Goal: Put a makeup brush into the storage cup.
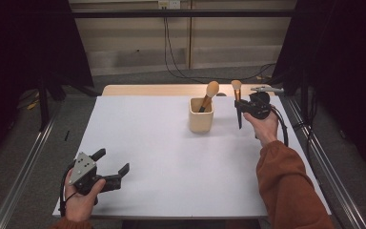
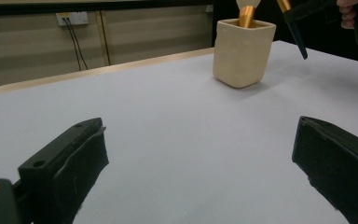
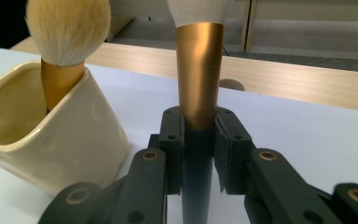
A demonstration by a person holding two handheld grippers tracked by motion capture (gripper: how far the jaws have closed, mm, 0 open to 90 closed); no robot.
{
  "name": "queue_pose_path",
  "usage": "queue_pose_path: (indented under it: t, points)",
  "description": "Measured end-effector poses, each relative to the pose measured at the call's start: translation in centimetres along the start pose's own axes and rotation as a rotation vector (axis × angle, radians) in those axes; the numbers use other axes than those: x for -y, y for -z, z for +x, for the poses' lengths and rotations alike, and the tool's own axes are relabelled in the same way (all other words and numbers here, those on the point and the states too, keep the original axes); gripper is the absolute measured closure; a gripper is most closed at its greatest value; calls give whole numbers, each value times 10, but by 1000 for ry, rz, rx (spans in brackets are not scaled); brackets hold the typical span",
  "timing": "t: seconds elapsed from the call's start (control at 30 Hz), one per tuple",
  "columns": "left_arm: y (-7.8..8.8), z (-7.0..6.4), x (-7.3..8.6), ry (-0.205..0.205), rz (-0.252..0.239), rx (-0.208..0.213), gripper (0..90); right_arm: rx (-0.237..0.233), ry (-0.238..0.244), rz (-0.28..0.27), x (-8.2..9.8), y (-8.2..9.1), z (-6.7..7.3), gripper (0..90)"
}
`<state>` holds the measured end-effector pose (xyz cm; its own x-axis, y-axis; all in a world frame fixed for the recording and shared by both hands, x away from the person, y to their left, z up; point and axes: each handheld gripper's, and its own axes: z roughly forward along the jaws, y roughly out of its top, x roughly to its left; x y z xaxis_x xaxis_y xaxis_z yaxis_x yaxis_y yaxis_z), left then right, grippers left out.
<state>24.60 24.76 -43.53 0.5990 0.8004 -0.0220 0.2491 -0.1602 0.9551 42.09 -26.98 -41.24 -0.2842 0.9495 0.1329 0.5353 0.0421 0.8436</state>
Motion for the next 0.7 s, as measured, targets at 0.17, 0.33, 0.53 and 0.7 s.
queue_pose_path:
  t: [0.17,0.33,0.53,0.7]
  points:
    - [0,0,0,1,-1,-1,29,-20,-24,-47,4,4,-3,752]
    - [-1,0,0,1,-1,1,29,-12,-31,-102,7,7,-1,752]
    - [0,0,0,8,-4,-2,29,-32,-40,-155,9,10,3,752]
    - [-1,0,0,4,-2,0,29,-64,-9,-191,11,12,9,752]
